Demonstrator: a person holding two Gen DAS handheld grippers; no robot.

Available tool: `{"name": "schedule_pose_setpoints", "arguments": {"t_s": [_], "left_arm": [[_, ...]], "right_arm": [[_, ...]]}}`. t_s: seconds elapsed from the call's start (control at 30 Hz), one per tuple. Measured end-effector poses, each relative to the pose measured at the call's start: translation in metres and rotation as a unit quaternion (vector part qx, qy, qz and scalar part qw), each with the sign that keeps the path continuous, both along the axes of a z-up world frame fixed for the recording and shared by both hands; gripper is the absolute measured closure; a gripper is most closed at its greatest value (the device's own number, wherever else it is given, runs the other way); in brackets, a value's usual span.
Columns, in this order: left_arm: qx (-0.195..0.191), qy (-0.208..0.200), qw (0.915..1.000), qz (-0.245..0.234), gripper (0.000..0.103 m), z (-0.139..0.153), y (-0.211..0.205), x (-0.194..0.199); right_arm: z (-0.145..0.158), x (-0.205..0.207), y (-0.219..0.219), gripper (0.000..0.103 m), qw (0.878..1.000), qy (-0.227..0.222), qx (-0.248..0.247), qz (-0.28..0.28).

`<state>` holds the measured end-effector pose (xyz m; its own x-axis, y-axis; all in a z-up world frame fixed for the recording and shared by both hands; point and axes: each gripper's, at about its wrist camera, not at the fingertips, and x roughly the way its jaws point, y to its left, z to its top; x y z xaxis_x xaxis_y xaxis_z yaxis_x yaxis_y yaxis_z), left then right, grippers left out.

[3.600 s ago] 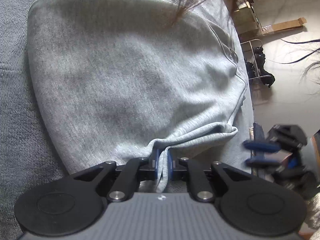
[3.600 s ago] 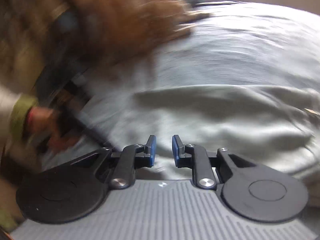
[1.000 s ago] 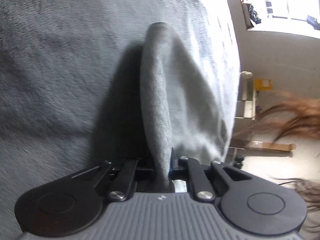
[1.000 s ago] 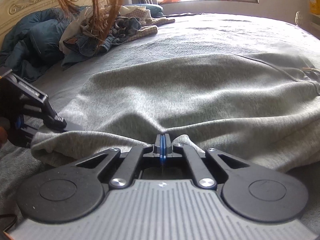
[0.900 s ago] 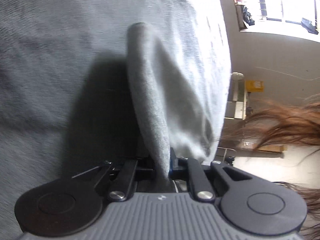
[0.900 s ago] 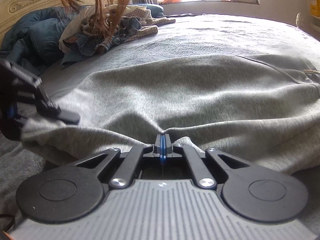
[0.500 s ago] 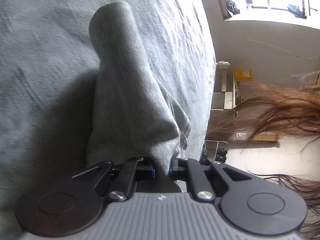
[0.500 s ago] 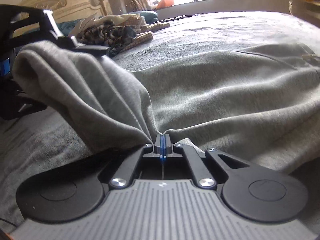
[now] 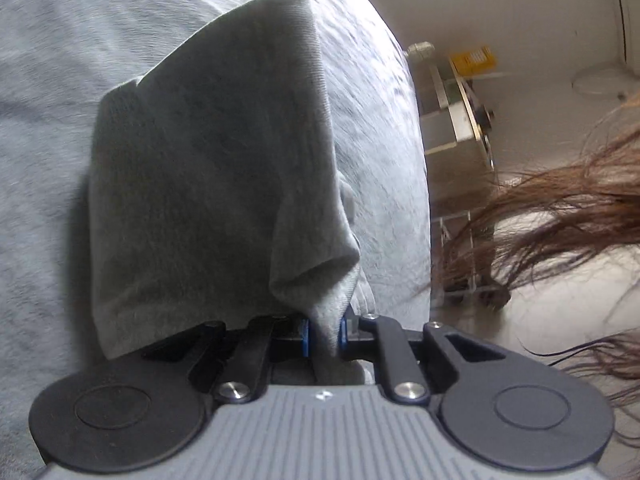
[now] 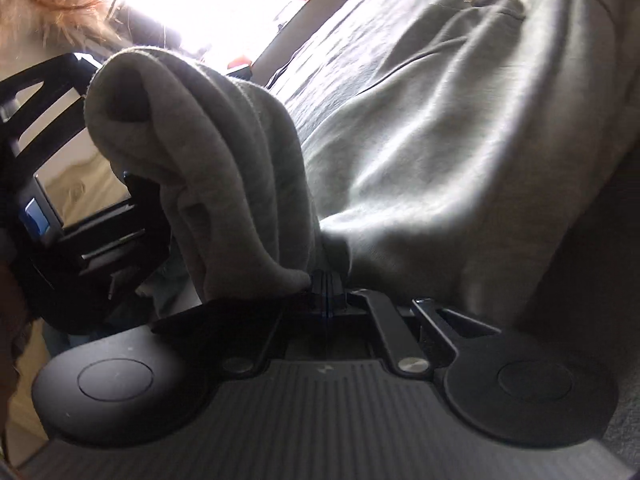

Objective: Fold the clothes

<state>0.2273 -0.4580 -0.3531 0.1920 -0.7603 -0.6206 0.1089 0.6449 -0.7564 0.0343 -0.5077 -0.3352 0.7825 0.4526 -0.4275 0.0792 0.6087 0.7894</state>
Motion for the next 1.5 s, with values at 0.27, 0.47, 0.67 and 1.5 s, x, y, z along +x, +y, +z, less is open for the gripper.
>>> {"name": "schedule_pose_setpoints", "arguments": {"t_s": [0.27, 0.47, 0.67, 1.5], "left_arm": [[0.064, -0.045, 0.9942, -0.074, 0.09, -0.008, -0.105, 0.015], [0.093, -0.046, 0.9884, -0.111, 0.09, -0.015, -0.159, 0.017], [0.075, -0.043, 0.9891, -0.119, 0.09, -0.005, -0.18, 0.016], [0.075, -0.029, 0.9914, -0.103, 0.039, 0.033, -0.056, 0.007]], "right_arm": [[-0.016, -0.005, -0.047, 0.1, 0.987, 0.031, 0.133, -0.088], [-0.041, -0.004, -0.078, 0.103, 0.959, 0.059, 0.238, -0.145], [-0.042, -0.005, -0.096, 0.101, 0.939, 0.063, 0.295, -0.166], [-0.061, 0.0, -0.12, 0.103, 0.906, 0.086, 0.377, -0.172]]}}
